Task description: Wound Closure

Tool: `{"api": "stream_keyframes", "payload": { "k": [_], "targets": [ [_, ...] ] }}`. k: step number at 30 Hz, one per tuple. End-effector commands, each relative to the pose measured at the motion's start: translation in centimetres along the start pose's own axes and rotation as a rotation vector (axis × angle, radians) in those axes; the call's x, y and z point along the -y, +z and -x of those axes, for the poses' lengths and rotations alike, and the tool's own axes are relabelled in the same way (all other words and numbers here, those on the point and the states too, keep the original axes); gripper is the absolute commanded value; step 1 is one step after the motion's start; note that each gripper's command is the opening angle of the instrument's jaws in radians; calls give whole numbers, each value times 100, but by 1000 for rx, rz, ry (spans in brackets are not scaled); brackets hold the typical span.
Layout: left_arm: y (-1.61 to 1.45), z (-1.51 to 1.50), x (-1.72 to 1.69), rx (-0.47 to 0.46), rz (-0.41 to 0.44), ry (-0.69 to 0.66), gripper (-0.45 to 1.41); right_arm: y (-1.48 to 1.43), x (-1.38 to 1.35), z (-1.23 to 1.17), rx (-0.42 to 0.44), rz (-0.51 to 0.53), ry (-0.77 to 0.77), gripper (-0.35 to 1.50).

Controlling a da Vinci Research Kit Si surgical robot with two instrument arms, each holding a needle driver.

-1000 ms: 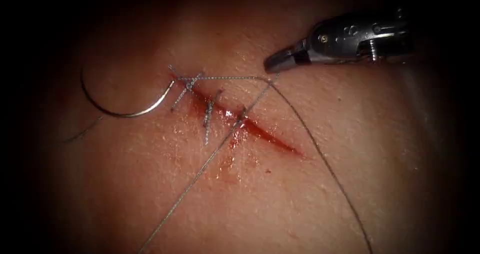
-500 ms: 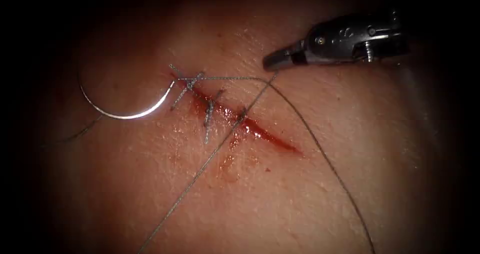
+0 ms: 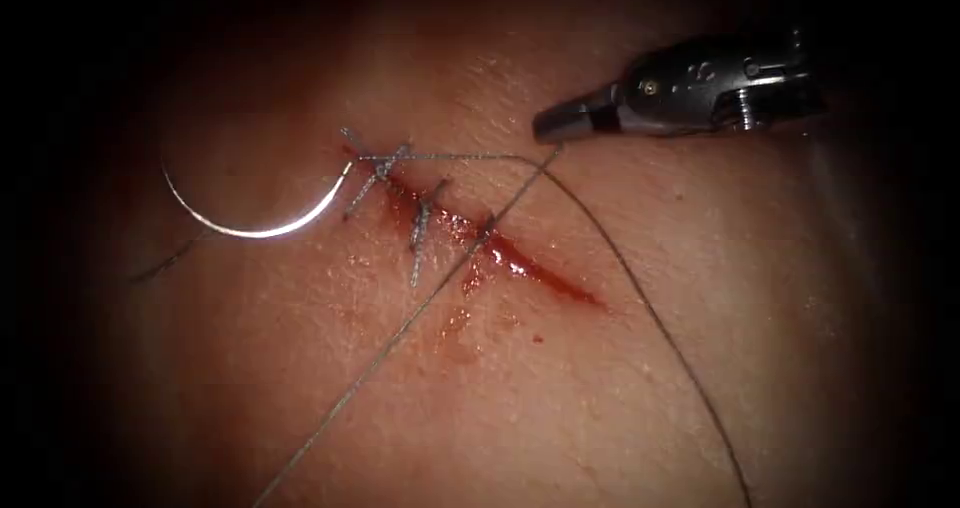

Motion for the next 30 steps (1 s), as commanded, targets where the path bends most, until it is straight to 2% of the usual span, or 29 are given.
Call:
{"api": "stream_keyframes", "payload": {
  "k": [1,4,5,8,14,16,19,20,22,24,30],
  "targets": [
    [6,3,-4,0,-1,2,-45,0,2,2,-9,21,24,32],
    [14,-6,10,-1,-7,12,-45,-17,-2,1,-22,83,74,78],
    [16,-9,13,-1,-8,14,-45,-22,-3,1,-24,102,87,86],
    [21,-16,21,-1,-11,23,-45,-43,-10,1,-31,164,130,104],
    [25,-34,35,-2,-14,45,-45,-81,-23,-1,-28,270,214,128],
    [25,-41,42,5,-11,60,-45,-83,-16,-3,-32,290,239,126],
    [26,-52,55,8,-11,75,-45,-77,1,-10,-66,286,263,111],
    [28,-58,64,14,-13,90,-45,-69,17,-18,-103,294,286,99],
    [31,-66,76,26,-13,102,-45,-59,31,-28,-128,308,291,81],
    [35,-73,87,31,-14,115,-45,-48,42,-37,-147,322,299,76],
    [60,-105,133,68,-12,152,-45,9,75,-84,-239,322,302,47]
  ]
}}
